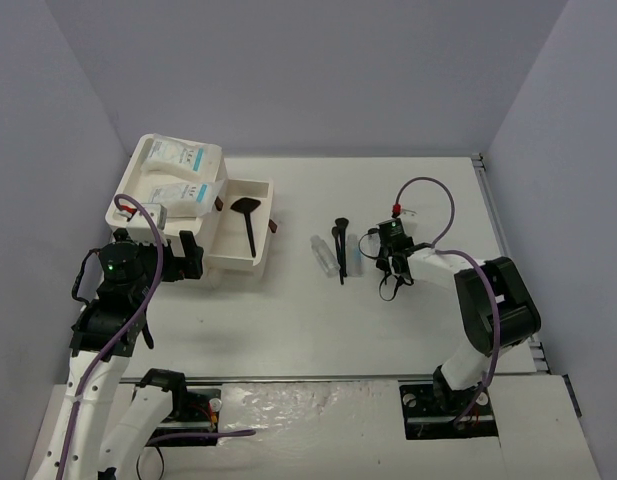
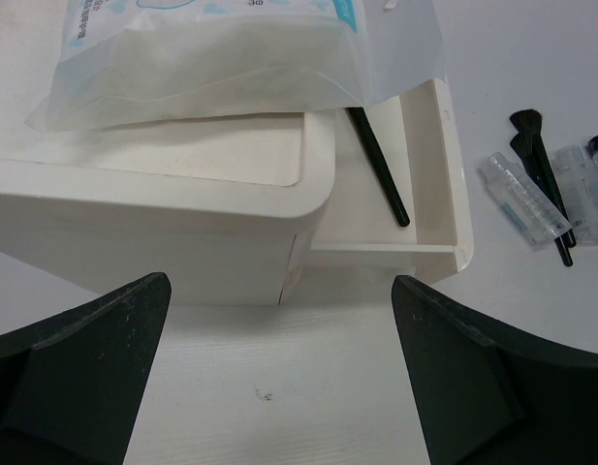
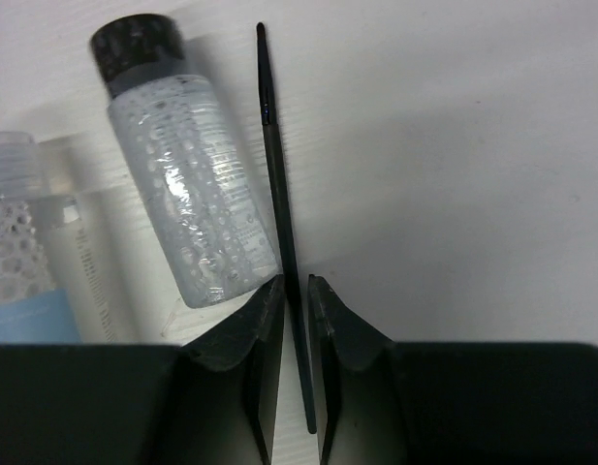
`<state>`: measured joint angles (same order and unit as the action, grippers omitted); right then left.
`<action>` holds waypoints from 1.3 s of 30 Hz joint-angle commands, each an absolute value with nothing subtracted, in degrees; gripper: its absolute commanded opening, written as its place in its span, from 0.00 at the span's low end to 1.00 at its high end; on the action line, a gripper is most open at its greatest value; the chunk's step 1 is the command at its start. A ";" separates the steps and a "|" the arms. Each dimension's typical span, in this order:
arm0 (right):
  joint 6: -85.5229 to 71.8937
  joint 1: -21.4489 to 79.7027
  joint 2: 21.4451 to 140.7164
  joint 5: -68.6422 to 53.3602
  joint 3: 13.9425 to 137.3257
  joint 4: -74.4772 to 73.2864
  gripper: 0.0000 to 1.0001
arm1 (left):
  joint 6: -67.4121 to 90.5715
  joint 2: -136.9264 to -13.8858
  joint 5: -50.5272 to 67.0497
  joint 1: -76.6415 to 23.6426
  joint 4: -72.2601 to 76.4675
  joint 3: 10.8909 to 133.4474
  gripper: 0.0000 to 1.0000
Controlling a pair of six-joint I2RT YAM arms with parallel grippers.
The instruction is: Organize the makeup
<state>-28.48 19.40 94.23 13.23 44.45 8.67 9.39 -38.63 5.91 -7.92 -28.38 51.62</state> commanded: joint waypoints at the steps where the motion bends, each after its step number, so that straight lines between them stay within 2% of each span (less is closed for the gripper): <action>1: -29.40 16.99 93.51 14.21 43.72 2.57 0.09 | 9.58 -39.07 6.24 -8.39 -25.22 52.78 0.97; 6: -29.42 16.09 95.02 13.01 44.14 1.96 0.01 | 9.60 -38.83 6.13 -8.46 -25.22 52.73 0.97; 10: -29.37 15.75 95.09 13.16 44.62 1.81 0.00 | 9.58 -38.76 5.98 -8.54 -25.31 52.73 0.97; 18: -24.03 20.48 83.28 18.04 52.02 -1.69 0.00 | 9.49 -38.67 5.86 -8.61 -25.22 52.82 0.97; 24: -24.58 27.75 79.90 11.00 62.12 -0.92 0.00 | 9.49 -38.76 5.71 -8.61 -25.31 52.82 0.97; 31: -30.61 37.79 87.48 3.26 74.56 9.70 0.00 | 9.40 -38.35 5.16 -8.53 -25.43 52.79 0.97; 39: -33.46 46.55 102.74 2.16 89.74 17.50 0.00 | 9.23 -37.97 4.32 -8.53 -25.49 52.65 0.97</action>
<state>-31.14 43.32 97.18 3.17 83.04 10.81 9.39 -37.98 5.22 -8.25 -28.42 51.59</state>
